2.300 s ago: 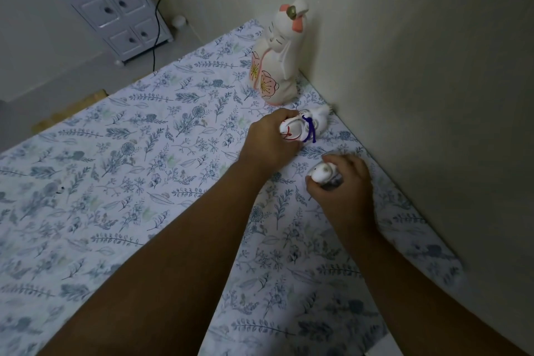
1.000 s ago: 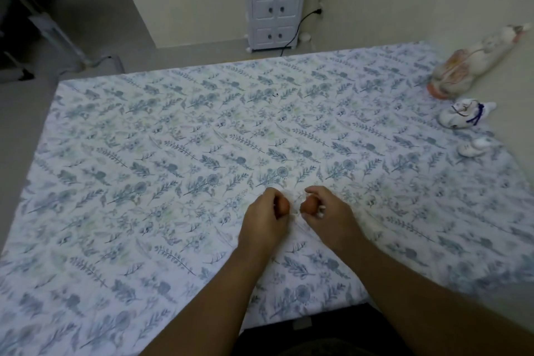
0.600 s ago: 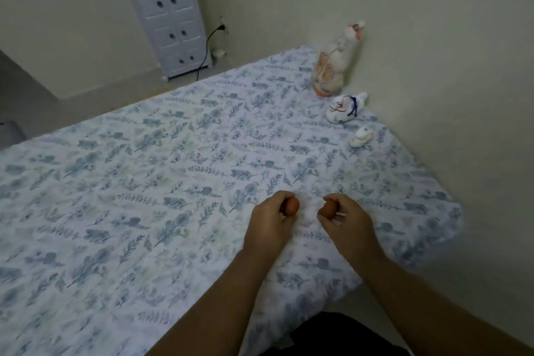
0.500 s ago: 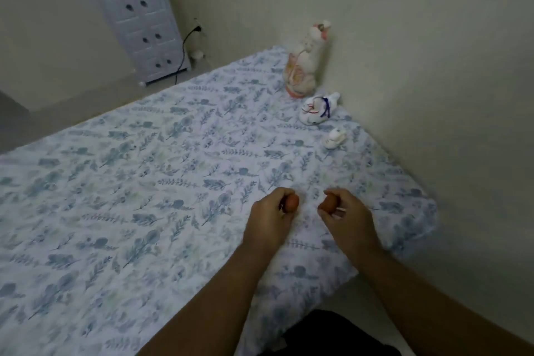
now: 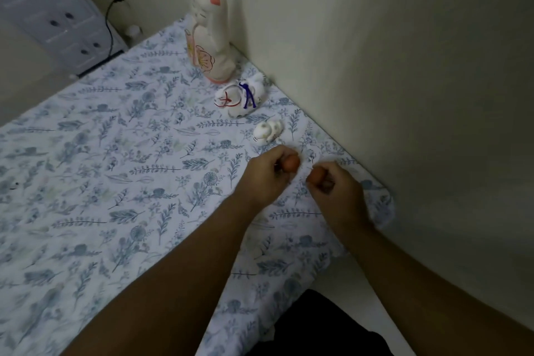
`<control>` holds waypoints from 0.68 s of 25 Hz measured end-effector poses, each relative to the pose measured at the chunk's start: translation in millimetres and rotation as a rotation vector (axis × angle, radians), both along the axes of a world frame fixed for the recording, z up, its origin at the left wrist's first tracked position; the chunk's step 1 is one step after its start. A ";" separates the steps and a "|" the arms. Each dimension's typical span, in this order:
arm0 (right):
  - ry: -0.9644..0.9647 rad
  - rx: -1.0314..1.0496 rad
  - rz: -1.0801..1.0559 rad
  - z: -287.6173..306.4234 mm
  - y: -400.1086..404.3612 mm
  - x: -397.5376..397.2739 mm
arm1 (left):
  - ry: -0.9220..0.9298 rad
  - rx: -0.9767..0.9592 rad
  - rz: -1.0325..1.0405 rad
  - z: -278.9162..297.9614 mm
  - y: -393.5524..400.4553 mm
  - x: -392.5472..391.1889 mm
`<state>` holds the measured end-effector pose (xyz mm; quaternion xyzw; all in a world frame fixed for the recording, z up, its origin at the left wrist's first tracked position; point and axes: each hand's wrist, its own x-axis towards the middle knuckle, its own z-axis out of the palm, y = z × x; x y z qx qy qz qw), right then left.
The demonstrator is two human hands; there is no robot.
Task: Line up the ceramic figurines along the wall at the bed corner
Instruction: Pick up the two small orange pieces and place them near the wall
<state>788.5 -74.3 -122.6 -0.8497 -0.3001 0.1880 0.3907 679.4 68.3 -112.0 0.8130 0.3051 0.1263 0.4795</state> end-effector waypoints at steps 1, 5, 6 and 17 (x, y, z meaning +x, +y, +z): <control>-0.002 -0.006 0.000 -1.3 -0.8 -0.2 | 0.003 -0.017 0.002 -0.4 -1.3 0.2; -0.047 -0.027 -0.006 -1.2 -2.1 -1.5 | 0.017 -0.003 0.038 0.8 -11.7 3.6; -0.045 -0.038 -0.008 0.4 -3.3 -3.2 | 0.019 -0.007 0.056 1.4 -14.4 4.3; -0.034 -0.015 0.024 1.9 -17.7 -14.8 | -0.036 -0.040 0.207 -8.4 -29.2 0.2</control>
